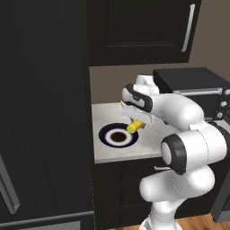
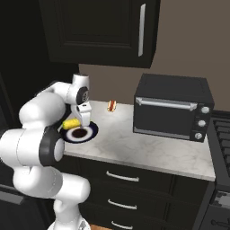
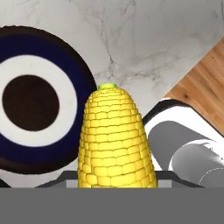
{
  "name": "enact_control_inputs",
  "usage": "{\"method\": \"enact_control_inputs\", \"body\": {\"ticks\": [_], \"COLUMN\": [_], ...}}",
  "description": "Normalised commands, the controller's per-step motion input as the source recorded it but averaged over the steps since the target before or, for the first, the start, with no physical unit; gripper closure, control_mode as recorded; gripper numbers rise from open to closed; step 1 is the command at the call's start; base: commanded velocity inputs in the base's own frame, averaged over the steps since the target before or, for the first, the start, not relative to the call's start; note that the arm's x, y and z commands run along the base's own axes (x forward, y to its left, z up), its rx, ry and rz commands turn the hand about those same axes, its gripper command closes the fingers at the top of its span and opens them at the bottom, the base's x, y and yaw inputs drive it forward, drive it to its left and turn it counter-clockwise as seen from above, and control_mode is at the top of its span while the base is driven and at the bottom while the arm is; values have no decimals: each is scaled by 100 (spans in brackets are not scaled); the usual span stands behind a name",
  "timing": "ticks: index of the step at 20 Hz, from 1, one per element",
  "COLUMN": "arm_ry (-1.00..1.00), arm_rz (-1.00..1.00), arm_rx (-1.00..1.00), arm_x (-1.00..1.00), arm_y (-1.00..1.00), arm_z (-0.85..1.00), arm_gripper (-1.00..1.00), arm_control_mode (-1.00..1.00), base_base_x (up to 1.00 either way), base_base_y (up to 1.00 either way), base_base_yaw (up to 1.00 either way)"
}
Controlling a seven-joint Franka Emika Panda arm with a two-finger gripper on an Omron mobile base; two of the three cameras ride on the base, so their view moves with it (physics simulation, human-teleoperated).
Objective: Pick the corn from the counter and place it in the microwave. Then turn on the microwave.
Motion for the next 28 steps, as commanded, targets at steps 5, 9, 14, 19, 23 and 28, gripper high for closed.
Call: {"method": "enact_control_inputs", "body": {"ticks": [5, 9, 14, 19, 23, 28], "arm_ry": [-6, -9, -10, -13, -10, -10], "arm_rz": [8, 11, 12, 12, 12, 10], "arm_rx": [1, 0, 0, 0, 0, 0], "arm_x": [-32, -33, -34, -32, -30, -24], "arm_y": [-5, -4, -4, -5, -8, -7], "arm_z": [27, 23, 18, 13, 14, 10], "arm_gripper": [100, 100, 100, 100, 100, 100], "arm_control_mode": [-100, -100, -100, -100, -100, -100], "base_base_x": [0, 0, 0, 0, 0, 0], "base_base_y": [0, 0, 0, 0, 0, 0], "base_base_yaw": [0, 0, 0, 0, 0, 0]}}
